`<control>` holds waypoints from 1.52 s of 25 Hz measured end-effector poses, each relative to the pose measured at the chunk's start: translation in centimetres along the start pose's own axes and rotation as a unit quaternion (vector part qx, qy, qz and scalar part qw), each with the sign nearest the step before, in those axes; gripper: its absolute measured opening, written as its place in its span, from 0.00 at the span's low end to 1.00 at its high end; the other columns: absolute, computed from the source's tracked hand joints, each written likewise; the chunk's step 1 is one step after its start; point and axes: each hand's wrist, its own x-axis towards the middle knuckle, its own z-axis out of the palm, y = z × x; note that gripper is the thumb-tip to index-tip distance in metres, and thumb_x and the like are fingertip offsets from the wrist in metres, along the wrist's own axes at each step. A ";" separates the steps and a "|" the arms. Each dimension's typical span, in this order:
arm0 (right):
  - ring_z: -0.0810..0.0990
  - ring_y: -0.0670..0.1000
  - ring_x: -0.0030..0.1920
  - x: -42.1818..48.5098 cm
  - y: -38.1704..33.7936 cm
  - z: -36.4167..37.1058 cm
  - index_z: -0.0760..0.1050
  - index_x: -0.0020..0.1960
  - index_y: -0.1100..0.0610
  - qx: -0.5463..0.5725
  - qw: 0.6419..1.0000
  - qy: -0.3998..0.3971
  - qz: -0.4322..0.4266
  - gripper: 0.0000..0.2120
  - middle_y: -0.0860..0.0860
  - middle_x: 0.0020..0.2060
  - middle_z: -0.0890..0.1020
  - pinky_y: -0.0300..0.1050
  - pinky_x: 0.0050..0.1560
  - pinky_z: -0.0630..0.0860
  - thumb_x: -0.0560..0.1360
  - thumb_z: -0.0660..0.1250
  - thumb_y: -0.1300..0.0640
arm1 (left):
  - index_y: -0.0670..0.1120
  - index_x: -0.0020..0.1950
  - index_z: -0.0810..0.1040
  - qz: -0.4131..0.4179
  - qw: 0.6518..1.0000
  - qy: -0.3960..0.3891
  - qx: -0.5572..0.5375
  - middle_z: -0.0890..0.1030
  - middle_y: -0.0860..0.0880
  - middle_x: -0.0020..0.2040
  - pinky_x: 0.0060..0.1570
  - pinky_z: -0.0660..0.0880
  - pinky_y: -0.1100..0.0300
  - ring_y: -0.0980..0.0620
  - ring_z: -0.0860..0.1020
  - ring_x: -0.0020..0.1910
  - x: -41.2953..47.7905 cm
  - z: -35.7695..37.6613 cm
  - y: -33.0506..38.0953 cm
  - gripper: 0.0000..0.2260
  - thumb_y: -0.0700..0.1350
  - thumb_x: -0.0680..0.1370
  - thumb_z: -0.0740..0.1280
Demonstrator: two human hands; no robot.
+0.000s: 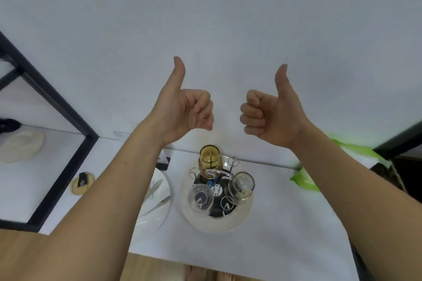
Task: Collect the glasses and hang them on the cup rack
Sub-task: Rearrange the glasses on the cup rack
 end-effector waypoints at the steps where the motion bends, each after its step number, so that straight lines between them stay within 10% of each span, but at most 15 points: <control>1: 0.52 0.50 0.28 0.0 -0.3 0.4 0.58 0.34 0.55 0.013 1.000 -0.027 0.003 0.35 0.50 0.27 0.57 0.45 0.29 0.49 0.62 0.53 0.21 | 0.43 0.25 0.61 -0.002 1.000 -0.015 -0.007 0.64 0.44 0.25 0.34 0.71 0.54 0.45 0.66 0.27 -0.4 0.4 0.6 0.37 0.75 0.71 0.39; 8: 0.50 0.47 0.25 -0.2 -1.0 2.2 0.54 0.33 0.55 0.018 0.993 -0.115 0.023 0.36 0.48 0.25 0.55 0.43 0.26 0.46 0.61 0.53 0.20 | 0.44 0.25 0.54 0.007 0.995 -0.051 -0.090 0.57 0.48 0.21 0.26 0.56 0.59 0.50 0.54 0.22 -2.3 0.8 2.2 0.37 0.79 0.67 0.40; 12: 0.54 0.49 0.26 0.5 0.9 1.0 0.59 0.32 0.54 -0.167 0.986 0.024 0.018 0.30 0.49 0.26 0.58 0.42 0.27 0.50 0.68 0.60 0.27 | 0.41 0.29 0.68 -0.033 0.991 0.017 0.126 0.69 0.45 0.23 0.33 0.71 0.54 0.46 0.68 0.23 -1.9 0.2 -1.0 0.38 0.75 0.70 0.46; 17: 0.76 0.50 0.41 1.1 10.5 -4.8 0.74 0.45 0.53 -0.613 0.756 0.223 0.057 0.12 0.50 0.42 0.79 0.44 0.40 0.73 0.72 0.71 0.45 | 0.47 0.52 0.75 -0.146 0.830 0.055 0.535 0.80 0.46 0.53 0.54 0.76 0.49 0.47 0.77 0.50 -1.8 -1.2 -14.7 0.20 0.63 0.73 0.65; 20: 0.75 0.55 0.60 0.7 15.6 -7.5 0.70 0.67 0.53 -0.677 0.694 0.186 0.156 0.28 0.54 0.62 0.75 0.50 0.58 0.74 0.70 0.72 0.46 | 0.50 0.66 0.68 -0.192 0.776 0.054 0.598 0.69 0.48 0.67 0.58 0.73 0.49 0.45 0.70 0.62 -3.0 -1.7 -21.5 0.27 0.58 0.70 0.70; 38: 0.75 0.55 0.60 1.4 19.0 -9.3 0.66 0.68 0.50 -0.709 0.667 0.173 0.152 0.32 0.52 0.62 0.74 0.50 0.55 0.75 0.68 0.74 0.48 | 0.50 0.67 0.69 -0.126 0.799 0.089 0.582 0.73 0.50 0.66 0.50 0.68 0.62 0.49 0.72 0.61 -2.2 -2.8 -23.6 0.27 0.50 0.70 0.74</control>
